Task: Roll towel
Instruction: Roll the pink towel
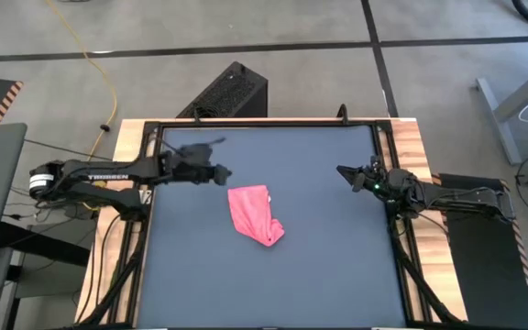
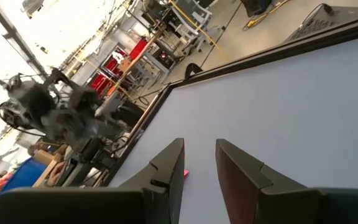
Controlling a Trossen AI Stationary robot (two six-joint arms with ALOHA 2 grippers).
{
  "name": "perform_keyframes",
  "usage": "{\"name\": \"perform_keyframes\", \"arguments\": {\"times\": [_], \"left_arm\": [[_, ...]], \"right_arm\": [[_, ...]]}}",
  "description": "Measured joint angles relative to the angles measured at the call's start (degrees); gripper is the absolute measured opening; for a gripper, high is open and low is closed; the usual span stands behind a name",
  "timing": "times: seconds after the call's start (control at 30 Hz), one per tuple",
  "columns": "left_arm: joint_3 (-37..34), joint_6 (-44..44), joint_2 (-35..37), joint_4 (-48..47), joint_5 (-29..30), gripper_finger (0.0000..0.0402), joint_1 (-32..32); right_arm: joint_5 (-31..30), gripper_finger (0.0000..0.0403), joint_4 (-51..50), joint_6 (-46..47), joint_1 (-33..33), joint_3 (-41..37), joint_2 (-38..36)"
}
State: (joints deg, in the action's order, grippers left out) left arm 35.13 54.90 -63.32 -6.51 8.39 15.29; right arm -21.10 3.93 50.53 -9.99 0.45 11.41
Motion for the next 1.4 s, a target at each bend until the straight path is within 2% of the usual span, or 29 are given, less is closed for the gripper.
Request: {"name": "perform_keyframes", "arguments": {"times": [0.1,0.17,0.27,0.43,0.6,0.93,1.1,1.4], "left_arm": [[-0.6,5.4,-1.9,0.6,4.2,0.0157,-1.5],[-0.8,10.3,-4.1,-0.6,4.0,0.0157,-1.3],[-0.8,14.4,-8.0,0.3,-1.3,0.0157,-0.6],[-0.8,15.2,-16.5,4.7,-11.0,0.0157,-0.7],[-0.8,15.1,-21.6,8.7,-13.0,0.0157,-0.7],[-0.8,13.3,-20.8,8.6,-12.6,0.0157,-0.3],[-0.8,11.0,-18.2,8.3,-9.7,0.0157,-0.3],[-0.8,10.3,-17.5,-0.5,-7.8,0.0157,-0.4]], "right_arm": [[0.0,0.0121,0.9,0.0,0.1,0.0,0.2],[0.0,0.0121,1.4,0.0,0.1,0.0,0.2],[0.1,0.0121,1.6,0.0,0.1,0.0,0.2],[0.3,0.0121,1.8,0.0,0.2,0.0,0.2],[1.3,0.0121,1.9,0.0,0.6,0.0,0.2],[1.5,0.0121,2.0,0.0,3.7,0.0,0.2],[1.5,0.0121,2.0,0.0,4.0,0.0,0.2],[1.5,0.0121,2.0,0.0,4.0,0.0,0.2]]}}
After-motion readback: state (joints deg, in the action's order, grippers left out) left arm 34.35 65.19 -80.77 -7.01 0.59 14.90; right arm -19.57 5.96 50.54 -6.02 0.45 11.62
